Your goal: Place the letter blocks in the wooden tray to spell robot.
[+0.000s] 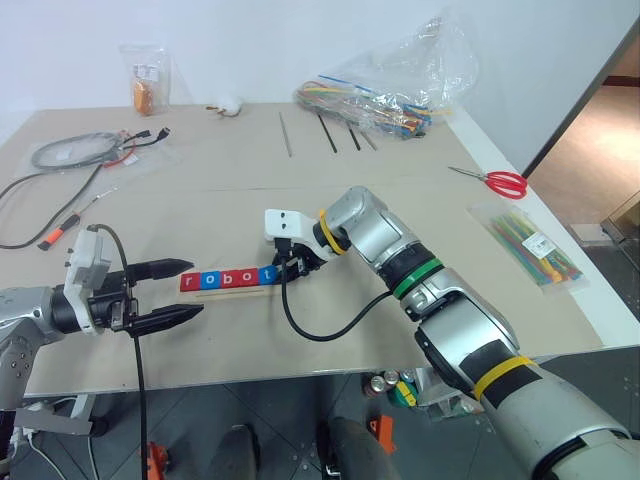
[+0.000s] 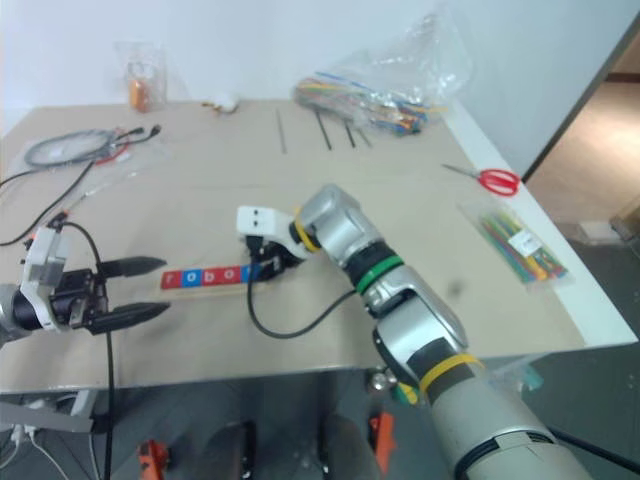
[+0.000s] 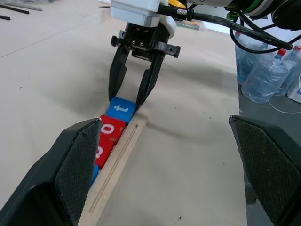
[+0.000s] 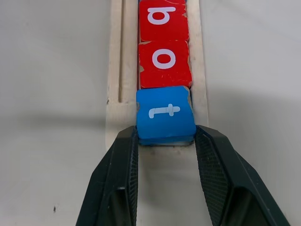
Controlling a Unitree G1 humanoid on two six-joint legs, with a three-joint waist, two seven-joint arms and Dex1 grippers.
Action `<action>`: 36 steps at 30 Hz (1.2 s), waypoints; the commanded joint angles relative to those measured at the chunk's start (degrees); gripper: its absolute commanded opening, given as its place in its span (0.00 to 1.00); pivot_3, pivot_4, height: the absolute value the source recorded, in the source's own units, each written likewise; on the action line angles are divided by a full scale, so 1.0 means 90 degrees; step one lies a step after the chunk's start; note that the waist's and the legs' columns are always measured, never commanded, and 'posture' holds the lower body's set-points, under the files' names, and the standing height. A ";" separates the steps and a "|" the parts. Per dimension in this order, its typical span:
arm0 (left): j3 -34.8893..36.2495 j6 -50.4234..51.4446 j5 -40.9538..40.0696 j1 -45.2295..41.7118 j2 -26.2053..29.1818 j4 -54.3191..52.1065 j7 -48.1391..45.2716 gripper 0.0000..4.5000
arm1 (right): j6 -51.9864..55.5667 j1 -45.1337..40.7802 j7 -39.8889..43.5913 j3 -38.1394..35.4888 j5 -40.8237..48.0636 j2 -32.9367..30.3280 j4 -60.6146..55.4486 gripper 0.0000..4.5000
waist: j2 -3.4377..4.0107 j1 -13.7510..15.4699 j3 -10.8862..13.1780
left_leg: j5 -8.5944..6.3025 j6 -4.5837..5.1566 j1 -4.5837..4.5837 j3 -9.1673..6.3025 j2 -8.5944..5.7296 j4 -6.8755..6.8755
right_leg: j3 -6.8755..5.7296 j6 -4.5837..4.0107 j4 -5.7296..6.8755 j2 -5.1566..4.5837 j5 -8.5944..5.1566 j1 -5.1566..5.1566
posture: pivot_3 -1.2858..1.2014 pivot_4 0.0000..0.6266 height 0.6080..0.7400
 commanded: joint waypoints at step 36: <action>0.1155 0.1382 -0.0998 0.0644 -0.0079 -0.0678 0.1352 1.00 | 0.2942 0.1573 -0.0246 -0.2264 0.1973 -0.2136 -0.3934 0.99 | 0.0003 0.0000 0.0002 | -0.0011 -0.0018 -0.0001 -0.0003 0.0000 -0.0005 | -0.0001 0.0003 0.0001 -0.0003 -0.0016 -0.0001 | 0.52 0.24 1.00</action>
